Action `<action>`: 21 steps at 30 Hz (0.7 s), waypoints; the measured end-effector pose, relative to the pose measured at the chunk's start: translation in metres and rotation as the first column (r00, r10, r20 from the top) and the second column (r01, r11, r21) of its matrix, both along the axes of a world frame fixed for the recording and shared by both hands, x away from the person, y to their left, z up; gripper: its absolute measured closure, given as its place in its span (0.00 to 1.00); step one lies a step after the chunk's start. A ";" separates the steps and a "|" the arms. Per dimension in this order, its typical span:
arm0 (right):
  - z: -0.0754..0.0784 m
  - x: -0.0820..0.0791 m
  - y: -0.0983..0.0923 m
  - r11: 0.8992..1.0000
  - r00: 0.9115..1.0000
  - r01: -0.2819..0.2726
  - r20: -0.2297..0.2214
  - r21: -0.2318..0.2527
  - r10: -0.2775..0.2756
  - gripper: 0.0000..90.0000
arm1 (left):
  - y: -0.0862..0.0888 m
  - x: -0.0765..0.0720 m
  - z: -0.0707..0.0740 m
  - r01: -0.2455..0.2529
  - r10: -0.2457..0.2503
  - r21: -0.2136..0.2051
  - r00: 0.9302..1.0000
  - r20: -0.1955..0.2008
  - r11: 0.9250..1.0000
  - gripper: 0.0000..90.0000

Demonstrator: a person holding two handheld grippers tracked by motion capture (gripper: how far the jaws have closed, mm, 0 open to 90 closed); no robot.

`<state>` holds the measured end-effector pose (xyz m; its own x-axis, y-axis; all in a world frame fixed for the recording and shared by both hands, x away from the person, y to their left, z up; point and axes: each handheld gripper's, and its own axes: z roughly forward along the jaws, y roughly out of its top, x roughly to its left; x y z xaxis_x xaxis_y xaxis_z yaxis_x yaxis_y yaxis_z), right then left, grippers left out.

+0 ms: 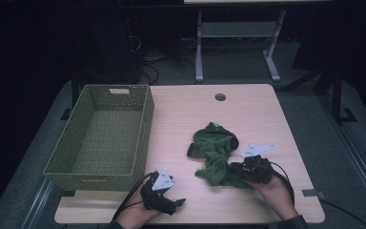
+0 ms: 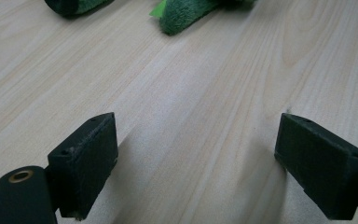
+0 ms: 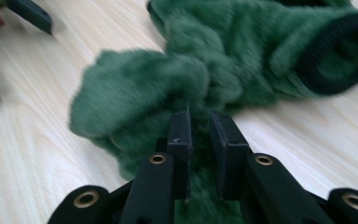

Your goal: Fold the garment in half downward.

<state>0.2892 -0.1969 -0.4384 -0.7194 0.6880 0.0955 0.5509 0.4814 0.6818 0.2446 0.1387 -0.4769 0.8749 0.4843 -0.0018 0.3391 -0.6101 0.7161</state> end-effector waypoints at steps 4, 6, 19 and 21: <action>0.001 -0.001 -0.011 1.000 1.000 0.025 0.008 0.013 -0.025 0.87 | 0.000 0.000 0.000 -0.001 0.001 -0.002 1.000 -0.003 1.000 0.14; 0.002 -0.003 -0.018 0.999 0.999 0.037 0.014 0.016 -0.038 0.86 | 0.000 0.000 0.000 0.000 0.000 -0.001 1.000 -0.002 1.000 0.14; -0.004 -0.022 -0.069 0.996 0.996 0.085 0.010 0.024 -0.085 0.82 | 0.000 0.000 0.000 -0.002 0.002 -0.002 1.000 -0.005 1.000 0.14; -0.006 -0.025 -0.075 0.996 0.996 0.090 0.007 0.028 -0.090 0.81 | 0.000 0.000 0.000 -0.003 0.003 -0.002 1.000 -0.003 1.000 0.14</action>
